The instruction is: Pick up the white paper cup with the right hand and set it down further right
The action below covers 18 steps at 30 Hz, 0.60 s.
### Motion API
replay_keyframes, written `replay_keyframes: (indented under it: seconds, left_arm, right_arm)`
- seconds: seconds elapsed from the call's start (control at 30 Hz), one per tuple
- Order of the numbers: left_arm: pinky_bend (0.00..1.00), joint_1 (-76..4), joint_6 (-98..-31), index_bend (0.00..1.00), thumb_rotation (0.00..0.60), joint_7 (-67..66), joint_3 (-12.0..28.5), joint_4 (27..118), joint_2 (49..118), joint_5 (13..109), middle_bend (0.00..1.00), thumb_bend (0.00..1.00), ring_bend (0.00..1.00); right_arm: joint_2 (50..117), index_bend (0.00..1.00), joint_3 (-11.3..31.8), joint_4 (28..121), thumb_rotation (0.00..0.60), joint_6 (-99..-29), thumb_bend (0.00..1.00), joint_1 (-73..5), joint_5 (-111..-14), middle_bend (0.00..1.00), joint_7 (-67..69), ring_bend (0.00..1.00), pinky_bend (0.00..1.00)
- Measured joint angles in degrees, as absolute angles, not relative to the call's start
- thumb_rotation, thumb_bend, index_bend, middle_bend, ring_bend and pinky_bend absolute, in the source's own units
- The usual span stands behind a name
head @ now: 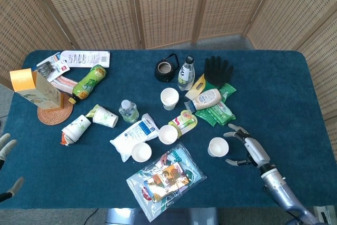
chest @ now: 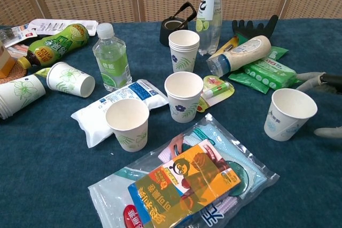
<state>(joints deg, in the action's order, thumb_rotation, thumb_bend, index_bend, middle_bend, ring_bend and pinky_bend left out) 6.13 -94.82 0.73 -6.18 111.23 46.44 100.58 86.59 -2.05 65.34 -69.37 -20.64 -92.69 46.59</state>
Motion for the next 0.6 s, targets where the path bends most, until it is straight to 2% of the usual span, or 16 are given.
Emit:
replay_keyframes:
  seconds: [0.37,0.6]
  left_arm:
    - [0.00,6.18,-94.80,0.00,0.600,0.54,-6.24,111.30,46.48,100.69,0.00,0.35,0.00]
    - [0.00,6.18,-94.79,0.00,0.600,0.45,-6.21,111.33,46.52,100.68,0.00,0.35,0.00]
  right_arm:
    - [87.40,0.41,-1.74,64.86,0.600,-71.04,0.12,-20.25,-92.16,0.00,45.74,0.00,0.00]
    - [87.30,0.32,-1.83,65.44,0.600,-70.54,0.12,-20.47,-91.85,0.00,45.43,0.00,0.00]
